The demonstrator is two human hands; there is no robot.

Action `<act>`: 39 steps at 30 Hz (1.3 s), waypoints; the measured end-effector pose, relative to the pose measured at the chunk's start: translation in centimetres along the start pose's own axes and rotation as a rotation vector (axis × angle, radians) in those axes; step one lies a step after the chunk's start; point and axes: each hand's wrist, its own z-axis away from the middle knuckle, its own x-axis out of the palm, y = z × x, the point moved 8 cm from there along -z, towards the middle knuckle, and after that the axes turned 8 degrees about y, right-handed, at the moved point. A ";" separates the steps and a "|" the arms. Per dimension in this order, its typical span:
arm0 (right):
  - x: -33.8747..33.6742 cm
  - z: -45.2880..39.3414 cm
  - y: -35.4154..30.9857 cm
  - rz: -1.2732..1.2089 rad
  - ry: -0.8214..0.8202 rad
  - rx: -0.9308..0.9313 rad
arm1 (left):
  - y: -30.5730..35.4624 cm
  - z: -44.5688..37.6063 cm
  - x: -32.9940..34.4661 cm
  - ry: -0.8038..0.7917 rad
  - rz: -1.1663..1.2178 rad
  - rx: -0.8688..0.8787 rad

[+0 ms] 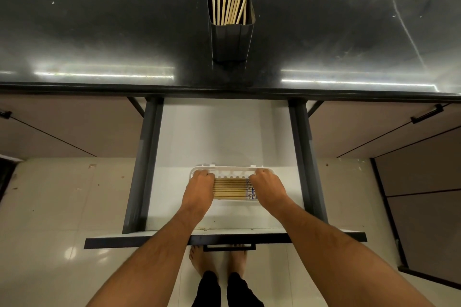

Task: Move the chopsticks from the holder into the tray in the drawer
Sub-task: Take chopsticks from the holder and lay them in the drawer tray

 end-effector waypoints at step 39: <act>-0.7 3.7 8.0 -0.866 0.277 1.120 | -5.7 1.0 -2.6 0.245 0.503 -0.845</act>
